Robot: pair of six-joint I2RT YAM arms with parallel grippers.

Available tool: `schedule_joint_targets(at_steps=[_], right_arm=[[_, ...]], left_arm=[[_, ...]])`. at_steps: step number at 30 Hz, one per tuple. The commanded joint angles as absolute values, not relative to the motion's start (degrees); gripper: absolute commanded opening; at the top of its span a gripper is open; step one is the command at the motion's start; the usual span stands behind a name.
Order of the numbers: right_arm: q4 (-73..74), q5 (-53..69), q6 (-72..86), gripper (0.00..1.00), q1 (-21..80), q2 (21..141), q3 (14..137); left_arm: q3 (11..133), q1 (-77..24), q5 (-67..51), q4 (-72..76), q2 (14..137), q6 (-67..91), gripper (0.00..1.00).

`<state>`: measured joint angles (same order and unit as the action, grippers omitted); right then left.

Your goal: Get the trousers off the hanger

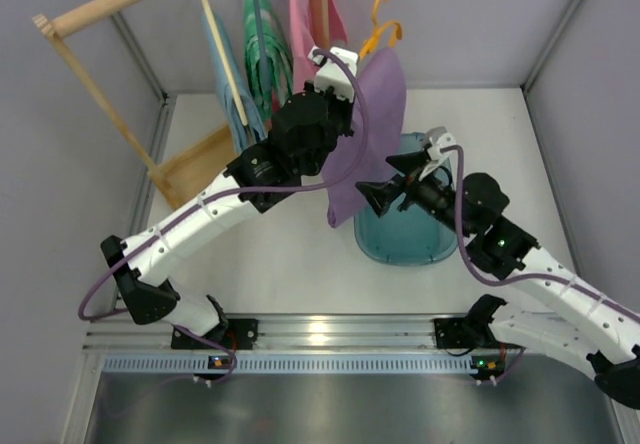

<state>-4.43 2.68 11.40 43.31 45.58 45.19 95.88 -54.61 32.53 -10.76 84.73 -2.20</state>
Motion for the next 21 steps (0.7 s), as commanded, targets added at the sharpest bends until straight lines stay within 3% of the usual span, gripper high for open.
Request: schedule_joint_targets(at_steps=[1,10,21], right_arm=[[-9.94,-1.56,6.07,0.99,48.59,48.59,50.79],[-15.63,-39.96,-10.45,1.0,73.9,59.57,54.67],[-38.21,-56.33,-18.36,0.99,76.2,69.34,49.14]], left_arm=[[98.17,-55.89,39.88,-1.76,82.44,-0.7,0.0],[104.67,-58.09,48.07,-1.58,87.8,-1.23,0.0],[108.89,-60.29,52.91,-1.67,88.86,-1.15,0.0]])
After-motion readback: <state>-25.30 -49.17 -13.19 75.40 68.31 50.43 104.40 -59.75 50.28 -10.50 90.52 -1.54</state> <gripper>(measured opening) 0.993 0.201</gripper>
